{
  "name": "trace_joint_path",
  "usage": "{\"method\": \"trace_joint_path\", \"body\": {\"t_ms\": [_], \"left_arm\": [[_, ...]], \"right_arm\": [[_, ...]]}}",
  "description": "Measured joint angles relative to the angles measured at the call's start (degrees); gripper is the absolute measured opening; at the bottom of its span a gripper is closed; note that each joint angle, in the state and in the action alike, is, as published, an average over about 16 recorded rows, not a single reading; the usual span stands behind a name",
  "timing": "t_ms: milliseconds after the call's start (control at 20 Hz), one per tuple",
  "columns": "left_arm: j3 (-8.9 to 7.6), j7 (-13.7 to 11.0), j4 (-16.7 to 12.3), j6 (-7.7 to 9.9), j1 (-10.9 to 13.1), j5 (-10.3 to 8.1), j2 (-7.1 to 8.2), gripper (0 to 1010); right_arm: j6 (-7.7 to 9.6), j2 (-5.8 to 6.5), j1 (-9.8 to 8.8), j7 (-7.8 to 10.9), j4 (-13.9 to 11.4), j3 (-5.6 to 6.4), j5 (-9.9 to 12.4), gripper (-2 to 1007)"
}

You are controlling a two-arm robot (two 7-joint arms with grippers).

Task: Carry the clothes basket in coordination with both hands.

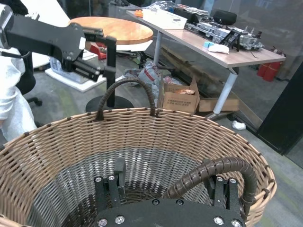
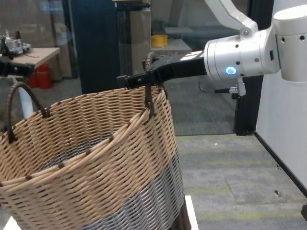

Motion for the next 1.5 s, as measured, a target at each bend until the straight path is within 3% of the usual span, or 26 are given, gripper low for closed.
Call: {"method": "trace_joint_path", "body": {"t_ms": [250, 550, 850, 1050, 1250, 1500], "left_arm": [[-0.79, 0.5, 0.1, -3.73, -0.1, 1.02, -0.87, 1002], [-1.5, 0.7, 0.2, -6.23, -0.2, 2.25, -1.5, 1002], [-2.14, 0.8, 0.1, -7.19, 0.0, 3.38, -1.92, 1002], [-2.58, 0.7, 0.1, -7.38, 0.1, 3.88, -2.23, 1002], [-2.97, 0.4, 0.2, -7.31, 0.1, 4.24, -2.53, 1002], [-3.36, 0.0, 0.3, -7.06, 0.1, 4.59, -2.85, 1002]], "right_arm": [[0.61, 0.1, 0.12, 1.48, 0.4, -0.19, 0.2, 1005], [1.69, 0.4, 1.22, 5.58, 2.7, -1.45, 0.3, 1005], [2.04, 0.66, 3.29, 9.67, 6.5, -3.05, -0.1, 1005], [1.99, 1.21, 4.55, 10.87, 8.2, -3.49, -0.4, 1005], [2.42, 2.35, 5.02, 11.06, 8.2, -3.22, -0.5, 1005], [4.1, 4.47, 4.44, 11.0, 6.1, -2.43, 0.0, 1005]]}}
